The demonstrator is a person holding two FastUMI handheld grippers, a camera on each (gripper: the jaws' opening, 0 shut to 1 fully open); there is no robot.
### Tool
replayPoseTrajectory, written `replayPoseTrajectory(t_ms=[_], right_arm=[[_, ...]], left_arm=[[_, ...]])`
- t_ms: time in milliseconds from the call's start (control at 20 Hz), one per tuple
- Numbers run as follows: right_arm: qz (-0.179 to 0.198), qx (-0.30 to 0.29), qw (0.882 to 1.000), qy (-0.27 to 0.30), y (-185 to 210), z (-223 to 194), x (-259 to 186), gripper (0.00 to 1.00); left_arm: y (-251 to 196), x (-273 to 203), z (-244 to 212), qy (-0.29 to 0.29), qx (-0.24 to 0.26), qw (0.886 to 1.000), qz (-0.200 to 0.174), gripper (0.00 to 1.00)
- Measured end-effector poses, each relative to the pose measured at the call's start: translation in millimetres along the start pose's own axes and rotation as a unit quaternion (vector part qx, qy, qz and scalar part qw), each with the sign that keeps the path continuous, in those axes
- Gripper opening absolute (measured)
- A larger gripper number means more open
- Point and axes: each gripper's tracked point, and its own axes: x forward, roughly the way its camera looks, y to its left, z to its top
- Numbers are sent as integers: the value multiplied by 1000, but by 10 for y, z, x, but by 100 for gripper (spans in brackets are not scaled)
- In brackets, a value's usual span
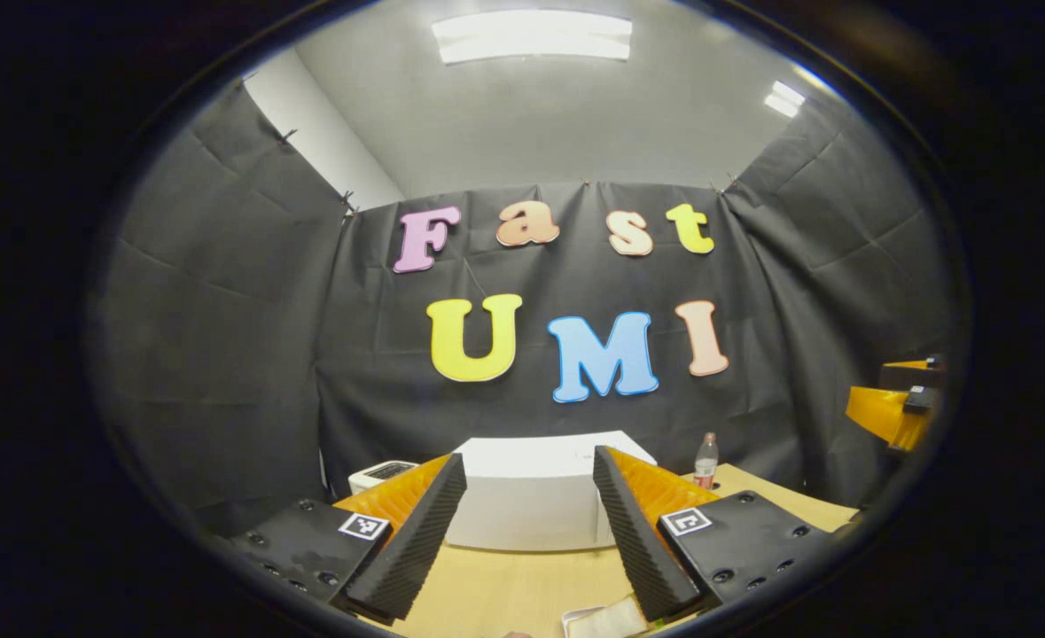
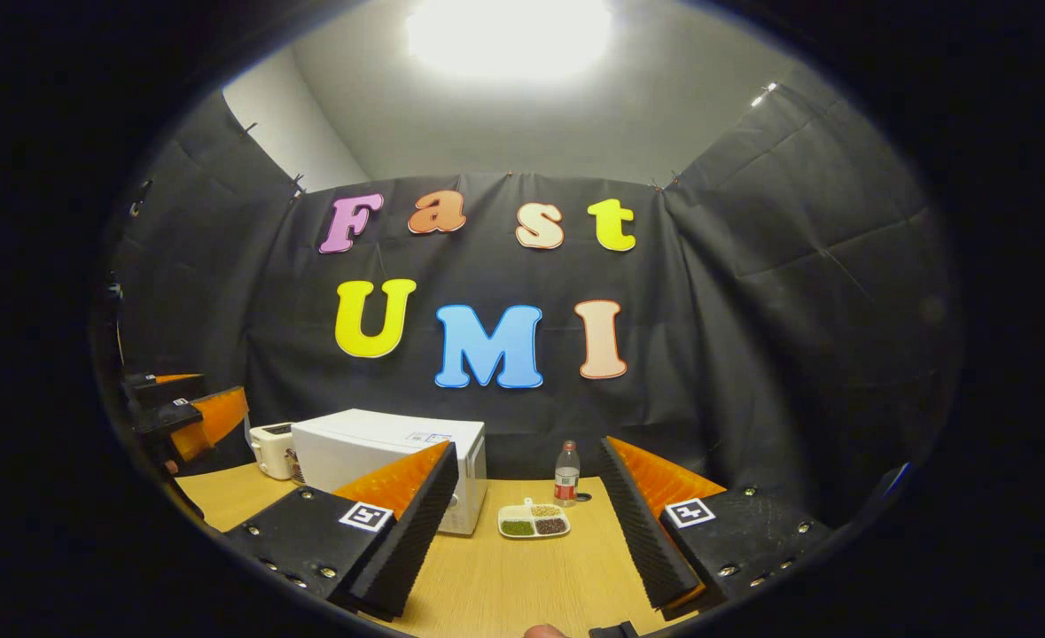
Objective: Open the microwave oven with the left hand, put the food in, and close the microwave oven.
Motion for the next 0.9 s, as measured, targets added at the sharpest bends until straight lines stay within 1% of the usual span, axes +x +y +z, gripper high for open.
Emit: replayPoseTrajectory(t_ms=[50, 100, 250, 400, 550, 900], right_arm=[[-3, 1, 1000, 2, -18, -10, 30, 96], [-7, 4, 1000, 0, -31, -14, 55, 96], [-31, 9, 999, -5, -107, 10, 144, 96], [-56, -6, 998, -12, -184, 68, 236, 96], [-80, -9, 997, -7, -233, 35, 293, 95], [-131, -29, 991, 18, -379, -95, 394, 96]], left_arm=[[-19, 89, -29, 0, 1, 1000, -3, 95], [-36, 192, -58, -1, 2, 1000, -7, 97], [-130, 509, -184, 0, 1, 1000, -25, 98], [-244, 842, -344, 7, -9, 999, -44, 97], [-381, 1141, -537, 17, -18, 998, -65, 98], [-738, 1723, -1119, 53, -14, 993, -105, 98]])
